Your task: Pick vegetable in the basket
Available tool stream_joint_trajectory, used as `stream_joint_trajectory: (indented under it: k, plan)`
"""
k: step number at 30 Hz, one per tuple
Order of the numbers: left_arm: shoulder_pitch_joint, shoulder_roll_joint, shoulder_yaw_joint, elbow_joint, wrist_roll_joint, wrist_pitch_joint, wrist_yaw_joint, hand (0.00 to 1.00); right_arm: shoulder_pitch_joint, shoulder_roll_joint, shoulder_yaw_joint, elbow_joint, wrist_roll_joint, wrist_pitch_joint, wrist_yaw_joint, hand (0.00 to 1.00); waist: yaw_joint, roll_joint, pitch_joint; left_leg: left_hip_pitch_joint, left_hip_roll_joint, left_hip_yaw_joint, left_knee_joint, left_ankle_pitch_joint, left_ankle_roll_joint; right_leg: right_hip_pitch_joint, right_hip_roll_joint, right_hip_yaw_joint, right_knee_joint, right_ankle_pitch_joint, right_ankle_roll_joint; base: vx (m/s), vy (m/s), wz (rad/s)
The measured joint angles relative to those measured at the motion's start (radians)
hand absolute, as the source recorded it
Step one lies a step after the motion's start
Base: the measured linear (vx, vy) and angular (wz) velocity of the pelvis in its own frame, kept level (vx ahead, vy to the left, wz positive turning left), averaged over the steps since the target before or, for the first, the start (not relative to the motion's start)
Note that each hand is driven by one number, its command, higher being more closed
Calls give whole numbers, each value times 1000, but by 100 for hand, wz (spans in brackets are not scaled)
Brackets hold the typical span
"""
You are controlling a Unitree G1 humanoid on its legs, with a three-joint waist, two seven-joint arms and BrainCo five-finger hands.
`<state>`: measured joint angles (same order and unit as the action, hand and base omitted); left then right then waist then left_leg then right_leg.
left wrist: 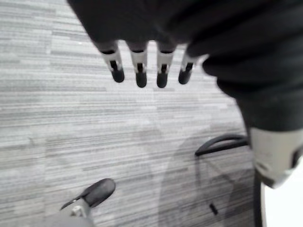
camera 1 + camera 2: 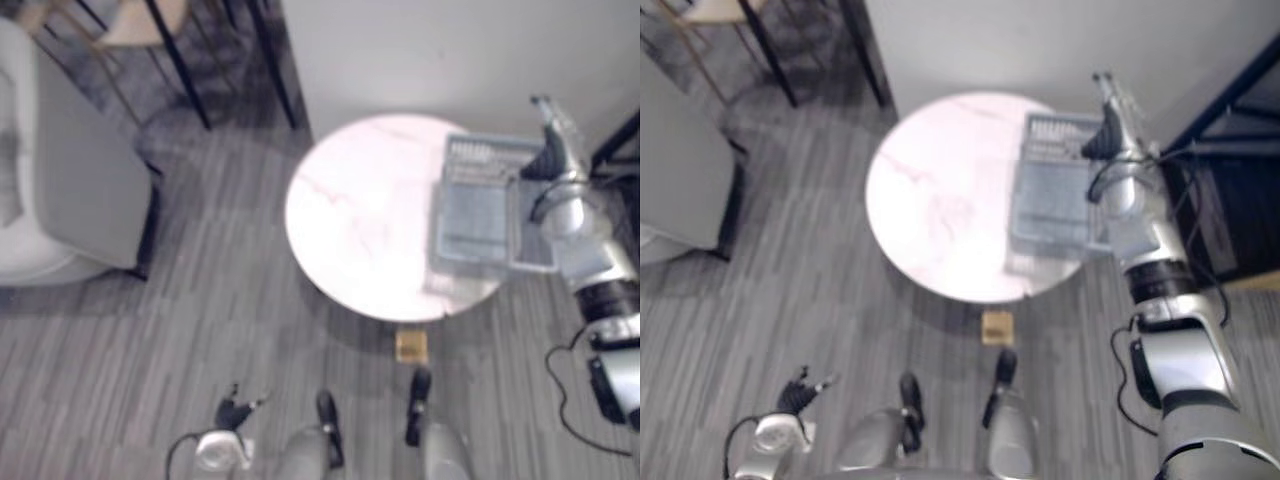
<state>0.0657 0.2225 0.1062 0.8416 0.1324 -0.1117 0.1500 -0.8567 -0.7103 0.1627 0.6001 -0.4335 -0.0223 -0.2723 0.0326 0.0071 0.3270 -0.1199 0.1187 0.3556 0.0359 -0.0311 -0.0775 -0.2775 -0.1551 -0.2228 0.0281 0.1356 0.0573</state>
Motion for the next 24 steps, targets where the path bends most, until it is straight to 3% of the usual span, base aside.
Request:
stream_joint_trajectory:
  k: [2, 7, 11, 15, 19, 20, 24]
  plan:
    - [-5, -10, 0, 0, 0, -5, 0, 0, -17, -41, 0, 5, 0, 5, -2, 0, -7, 17, 19, -2, 25, 2, -36, 13, -21, 0, 37, -3, -46, 16, -9, 147, -113, -15]
    - [-62, -27, 0, 0, -1, -20, 1, 0, -208, -146, 45, 98, 2, -3, -6, 0, -18, 67, 65, -72, 36, 6, -34, 13, -24, -56, 54, 7, -89, 61, 4, 68, -11, -6]
    - [-83, -25, -1, 0, -2, -34, 2, 0, -314, -158, 105, 158, 2, -6, -8, 0, -14, 81, 100, -130, 30, 21, -32, 15, -22, -107, 54, 40, -132, 121, 21, -8, 41, -12]
    - [-119, -25, -5, 10, -11, -43, 7, 0, -426, -189, 226, 244, 2, -6, -8, 0, 3, 98, 131, -209, 13, 17, -31, 25, -12, -182, 38, 54, -133, 129, 24, -25, 49, 6]
    - [-165, -40, -4, 23, -44, -50, 24, 0, -575, -251, 277, 275, 1, -9, -66, 0, 27, 118, 148, -313, 6, 14, -37, 58, -4, -282, 28, 54, -135, 168, 23, -76, 60, 14]
    - [-169, -46, 0, 21, -50, -52, 27, 0, -579, -259, 276, 275, 1, -7, -78, 100, 33, 118, 148, -322, 5, 13, -40, 62, -4, -290, 27, 54, -135, 168, 23, -52, 33, 13]
    - [-172, -104, 0, 13, -51, -53, 39, 0, -587, -265, 276, 247, 0, 3, -117, 100, 50, 118, 148, -336, 7, 13, -79, 100, -12, -316, 32, 53, -135, 168, 23, -48, 20, 7]
